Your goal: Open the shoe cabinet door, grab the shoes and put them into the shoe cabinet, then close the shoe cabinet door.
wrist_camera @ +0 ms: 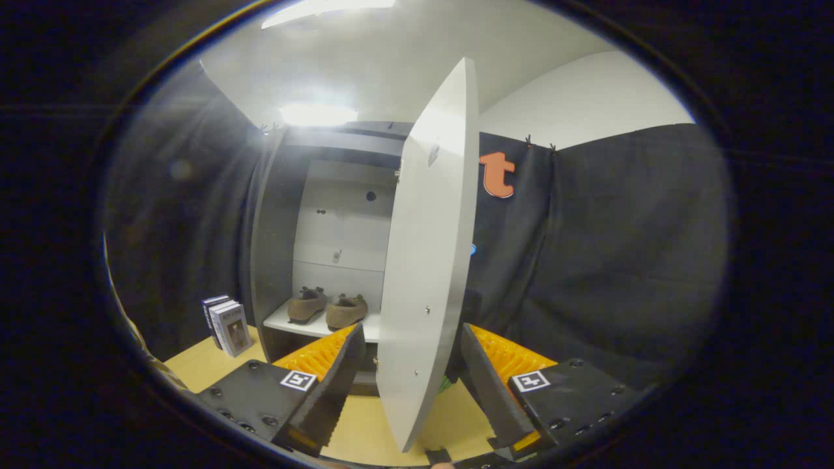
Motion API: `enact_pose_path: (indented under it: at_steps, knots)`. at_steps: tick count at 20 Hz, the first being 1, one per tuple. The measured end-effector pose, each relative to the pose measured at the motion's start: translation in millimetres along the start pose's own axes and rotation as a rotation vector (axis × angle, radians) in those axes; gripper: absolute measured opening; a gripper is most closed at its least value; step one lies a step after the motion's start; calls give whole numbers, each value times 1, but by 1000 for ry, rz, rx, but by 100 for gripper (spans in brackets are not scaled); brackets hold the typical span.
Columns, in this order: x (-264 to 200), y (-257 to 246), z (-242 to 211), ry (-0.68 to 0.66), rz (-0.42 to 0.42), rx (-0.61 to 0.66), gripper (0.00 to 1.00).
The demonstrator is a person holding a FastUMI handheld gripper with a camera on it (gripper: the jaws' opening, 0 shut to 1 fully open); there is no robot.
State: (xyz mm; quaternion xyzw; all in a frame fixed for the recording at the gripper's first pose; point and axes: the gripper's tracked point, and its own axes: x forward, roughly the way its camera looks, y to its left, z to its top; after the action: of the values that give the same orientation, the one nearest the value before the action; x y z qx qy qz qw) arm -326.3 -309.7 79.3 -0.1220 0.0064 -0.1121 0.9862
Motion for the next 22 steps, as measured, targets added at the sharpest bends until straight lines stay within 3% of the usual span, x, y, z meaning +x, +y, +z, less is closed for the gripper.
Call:
enact_pose_path:
  at_steps: [3,8,10,22]
  knots:
    - [-2,-21,0,-5,-5,29,91]
    - [10,-78,-16,39,-126,125,93]
    - [16,-88,-20,46,-136,162,92]
    - [41,-61,-43,131,61,301,86]
